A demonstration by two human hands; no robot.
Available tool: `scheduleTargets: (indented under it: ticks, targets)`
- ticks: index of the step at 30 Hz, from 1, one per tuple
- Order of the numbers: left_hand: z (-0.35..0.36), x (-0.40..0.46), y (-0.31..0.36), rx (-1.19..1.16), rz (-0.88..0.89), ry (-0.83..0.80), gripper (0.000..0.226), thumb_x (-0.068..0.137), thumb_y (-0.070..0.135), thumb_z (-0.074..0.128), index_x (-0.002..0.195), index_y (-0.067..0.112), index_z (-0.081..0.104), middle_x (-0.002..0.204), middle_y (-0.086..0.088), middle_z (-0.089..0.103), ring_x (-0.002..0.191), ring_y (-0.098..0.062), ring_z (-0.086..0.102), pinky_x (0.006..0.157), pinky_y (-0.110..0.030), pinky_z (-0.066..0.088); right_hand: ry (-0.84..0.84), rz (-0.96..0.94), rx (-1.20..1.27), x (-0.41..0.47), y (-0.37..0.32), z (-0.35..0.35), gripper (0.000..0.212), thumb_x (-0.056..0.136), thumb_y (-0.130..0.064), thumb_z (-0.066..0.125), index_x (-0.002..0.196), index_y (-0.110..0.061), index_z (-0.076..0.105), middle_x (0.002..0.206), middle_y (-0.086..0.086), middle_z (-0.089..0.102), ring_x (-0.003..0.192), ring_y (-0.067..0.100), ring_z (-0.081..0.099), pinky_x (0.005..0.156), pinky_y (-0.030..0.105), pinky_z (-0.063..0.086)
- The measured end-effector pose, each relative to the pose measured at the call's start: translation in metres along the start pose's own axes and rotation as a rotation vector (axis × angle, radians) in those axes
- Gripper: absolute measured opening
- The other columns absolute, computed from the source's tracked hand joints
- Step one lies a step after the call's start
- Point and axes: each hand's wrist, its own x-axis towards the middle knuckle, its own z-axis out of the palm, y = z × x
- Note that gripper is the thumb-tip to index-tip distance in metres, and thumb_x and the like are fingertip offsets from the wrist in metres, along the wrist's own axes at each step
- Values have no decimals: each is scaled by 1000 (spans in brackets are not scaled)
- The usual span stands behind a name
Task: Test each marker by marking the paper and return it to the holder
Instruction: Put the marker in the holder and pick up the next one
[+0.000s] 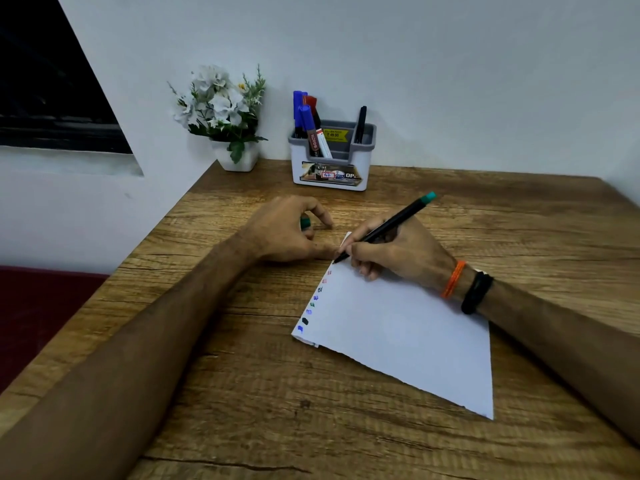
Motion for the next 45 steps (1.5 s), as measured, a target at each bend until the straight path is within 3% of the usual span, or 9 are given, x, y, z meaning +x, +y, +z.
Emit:
scheduleTargets:
  ticks: [3, 7, 11, 15, 20, 23, 27, 32, 45]
  targets:
    - [1, 2, -3, 14, 0, 6, 45, 65, 49, 81, 103, 31, 66, 97, 12, 64, 64, 0, 52, 72, -27, 51, -12, -2, 1, -1, -1, 0, 13, 86, 2, 67, 81, -8, 74, 62, 5, 71, 52, 13, 66, 51, 23, 54]
    - [1, 3, -4, 5, -6, 4, 45, 64, 50, 81, 102, 31, 65, 84, 9, 65, 61, 0, 51, 73, -28, 51, -17, -10, -12, -2, -2, 0, 13, 85, 1, 67, 82, -8, 75, 63, 6, 71, 53, 14, 66, 51, 23, 53]
    - [2, 4, -5, 20, 1, -3, 47, 63, 54, 80, 103, 33, 64, 102, 6, 67, 67, -1, 53, 67, -25, 47, -20, -7, -17, -2, -1, 0, 9, 85, 2, 68, 85, -2, 76, 63, 7, 71, 53, 14, 66, 51, 23, 53]
    - [1, 2, -3, 18, -2, -3, 46, 67, 49, 81, 105, 29, 65, 82, 13, 61, 62, 1, 49, 65, -24, 42, -23, -19, -49, -1, 0, 0, 8, 85, 0, 69, 86, -3, 76, 64, 8, 71, 54, 14, 66, 52, 23, 54]
    - [0, 0, 0, 11, -2, -11, 44, 69, 45, 81, 105, 27, 65, 74, 23, 48, 61, 1, 46, 68, -24, 42, -20, -8, -46, -1, 0, 1, 7, 85, 0, 69, 86, -3, 76, 63, 6, 71, 53, 13, 66, 52, 22, 53]
    - [1, 1, 0, 26, -3, -6, 45, 68, 47, 81, 105, 28, 65, 75, 20, 52, 65, 0, 49, 70, -26, 46, 0, 6, -23, -1, 0, 0, 8, 86, 0, 68, 86, -3, 75, 63, 6, 71, 53, 12, 66, 52, 22, 54]
    - [0, 1, -2, 30, 6, -4, 44, 68, 49, 81, 105, 30, 65, 84, 14, 60, 62, 0, 49, 61, -23, 41, -26, -4, -62, -2, -1, 1, 8, 85, -1, 69, 86, -4, 76, 65, 7, 72, 54, 12, 66, 52, 21, 53]
    - [-1, -1, 2, 7, -8, -19, 44, 71, 42, 80, 108, 26, 65, 69, 23, 43, 61, 2, 42, 69, -24, 36, 4, 3, -39, -2, -1, 2, 9, 84, 1, 68, 83, -5, 76, 63, 7, 71, 53, 12, 65, 51, 21, 52]
    - [-1, 0, 1, 18, 1, -21, 46, 68, 48, 80, 106, 28, 65, 81, 23, 49, 65, 2, 44, 69, -24, 39, 29, 2, -15, -3, -3, 3, 9, 84, 6, 66, 84, 2, 74, 61, 8, 69, 50, 12, 63, 48, 19, 50]
